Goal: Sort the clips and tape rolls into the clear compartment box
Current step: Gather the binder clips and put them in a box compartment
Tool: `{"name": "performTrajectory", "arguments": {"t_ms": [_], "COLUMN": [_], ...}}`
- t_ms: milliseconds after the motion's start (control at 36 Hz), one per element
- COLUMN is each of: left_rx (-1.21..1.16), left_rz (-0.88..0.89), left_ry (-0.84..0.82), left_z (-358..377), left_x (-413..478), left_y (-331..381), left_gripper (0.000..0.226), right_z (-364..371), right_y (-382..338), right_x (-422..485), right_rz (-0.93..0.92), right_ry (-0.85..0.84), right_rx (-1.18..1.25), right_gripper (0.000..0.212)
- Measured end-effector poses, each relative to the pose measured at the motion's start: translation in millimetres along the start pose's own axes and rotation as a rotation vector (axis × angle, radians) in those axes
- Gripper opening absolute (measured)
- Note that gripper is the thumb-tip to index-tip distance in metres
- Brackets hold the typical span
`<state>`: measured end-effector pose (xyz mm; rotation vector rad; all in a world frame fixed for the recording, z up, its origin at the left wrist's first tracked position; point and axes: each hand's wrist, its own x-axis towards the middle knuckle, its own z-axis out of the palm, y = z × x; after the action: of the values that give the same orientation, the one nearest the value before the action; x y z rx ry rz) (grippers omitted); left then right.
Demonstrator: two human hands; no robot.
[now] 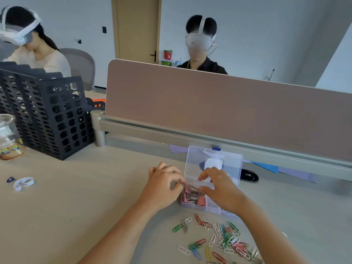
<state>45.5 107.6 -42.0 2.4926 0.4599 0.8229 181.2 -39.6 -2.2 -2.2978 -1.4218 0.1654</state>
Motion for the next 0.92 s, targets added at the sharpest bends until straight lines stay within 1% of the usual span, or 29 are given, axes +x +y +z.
{"name": "performTrajectory", "arguments": {"t_ms": [56,83,167,250,361,472,611,778,833,917], "left_rx": [0.009,0.015,0.034,0.044,0.037,0.025,0.011,-0.065,-0.037,0.041], "left_rz": [0.028,0.04,0.058,0.055,0.037,0.031,0.028,-0.015,-0.012,0.021], "left_ry": [-0.001,-0.006,-0.02,-0.024,-0.035,-0.039,-0.044,-0.021,-0.042,-0.114], "left_z": [0.8,1.1,1.7,1.5,1.2,1.6,2.8,0.5,-0.2,-0.9], "left_x": [-0.5,-0.8,-1.3,-1.5,-1.9,-1.7,-1.2,-1.0,-1.2,-2.5], "left_y": [-0.5,-0.5,0.2,0.7,-0.2,-0.8,-2.5,1.1,1.7,2.2], "left_gripper": [0.032,0.029,0.024,0.033,0.027,0.027,0.028,0.031,0.032,0.028], "right_z": [-3.0,-3.7,-2.5,1.2,4.4,4.5,7.0,6.5,6.2,3.7], "right_y": [2.2,2.8,1.7,-0.6,0.7,3.2,8.4,9.9,10.2,9.6], "right_x": [-2.1,-3.4,-6.4,-6.2,-5.5,-7.6,-11.0,-14.0,-13.9,-16.0], "right_rz": [-0.002,-0.006,-0.012,-0.008,-0.006,-0.03,-0.071,-0.107,-0.11,-0.104], "right_ry": [0.01,0.01,0.029,0.049,0.072,0.086,0.122,0.107,0.107,0.067], "right_rx": [-0.012,-0.006,0.027,0.025,0.022,-0.01,-0.073,-0.101,-0.103,-0.152], "right_gripper": [0.011,0.01,0.015,0.013,0.005,0.002,0.006,0.014,0.016,0.021]}}
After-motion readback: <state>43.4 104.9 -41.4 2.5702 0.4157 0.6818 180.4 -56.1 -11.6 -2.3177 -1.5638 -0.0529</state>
